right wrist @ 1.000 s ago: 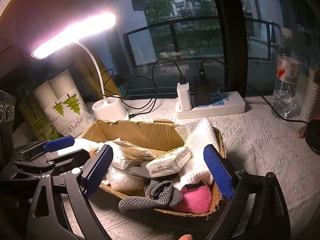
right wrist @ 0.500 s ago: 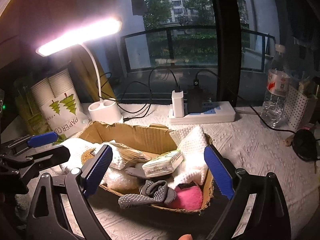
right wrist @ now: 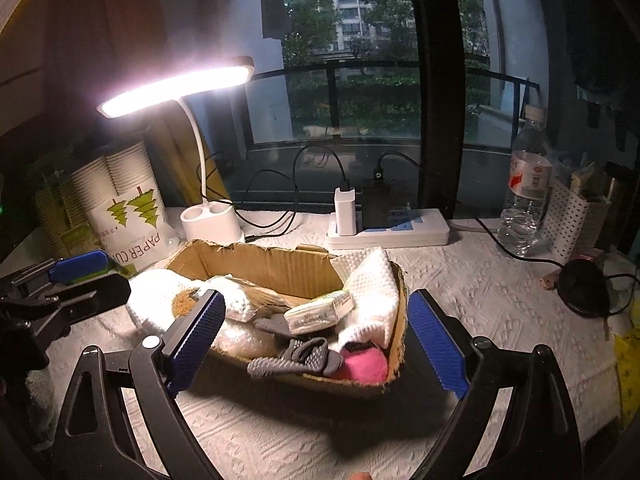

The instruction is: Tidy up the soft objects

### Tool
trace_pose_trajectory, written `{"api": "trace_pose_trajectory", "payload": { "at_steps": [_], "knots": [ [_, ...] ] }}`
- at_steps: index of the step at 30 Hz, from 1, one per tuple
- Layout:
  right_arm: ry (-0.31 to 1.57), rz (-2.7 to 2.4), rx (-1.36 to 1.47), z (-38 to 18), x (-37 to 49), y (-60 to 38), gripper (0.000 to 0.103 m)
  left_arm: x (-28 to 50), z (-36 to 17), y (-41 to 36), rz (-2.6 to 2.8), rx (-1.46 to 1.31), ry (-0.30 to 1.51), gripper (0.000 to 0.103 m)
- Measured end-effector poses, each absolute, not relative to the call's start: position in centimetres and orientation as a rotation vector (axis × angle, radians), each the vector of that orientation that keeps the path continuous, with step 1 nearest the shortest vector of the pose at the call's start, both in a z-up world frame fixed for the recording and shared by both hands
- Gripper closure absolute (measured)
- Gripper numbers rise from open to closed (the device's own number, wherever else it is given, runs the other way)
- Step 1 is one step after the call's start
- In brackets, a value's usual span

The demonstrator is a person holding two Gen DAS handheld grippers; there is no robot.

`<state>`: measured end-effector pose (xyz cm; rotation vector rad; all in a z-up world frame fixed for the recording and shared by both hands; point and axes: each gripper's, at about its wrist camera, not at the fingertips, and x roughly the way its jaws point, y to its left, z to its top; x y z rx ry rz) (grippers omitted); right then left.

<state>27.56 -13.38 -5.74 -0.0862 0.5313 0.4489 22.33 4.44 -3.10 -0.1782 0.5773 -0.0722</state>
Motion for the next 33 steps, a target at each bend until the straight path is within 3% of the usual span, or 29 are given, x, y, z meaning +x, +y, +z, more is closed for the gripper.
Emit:
{"api": "trace_pose_trajectory", "payload": {
  "at_steps": [33],
  "knots": [
    [0.477,0.416,-0.111,-5.2,16.6,-14.8,0.008,11.7,-1.7,2.5,-0.053,-0.125,0.465,0.013]
  ]
}}
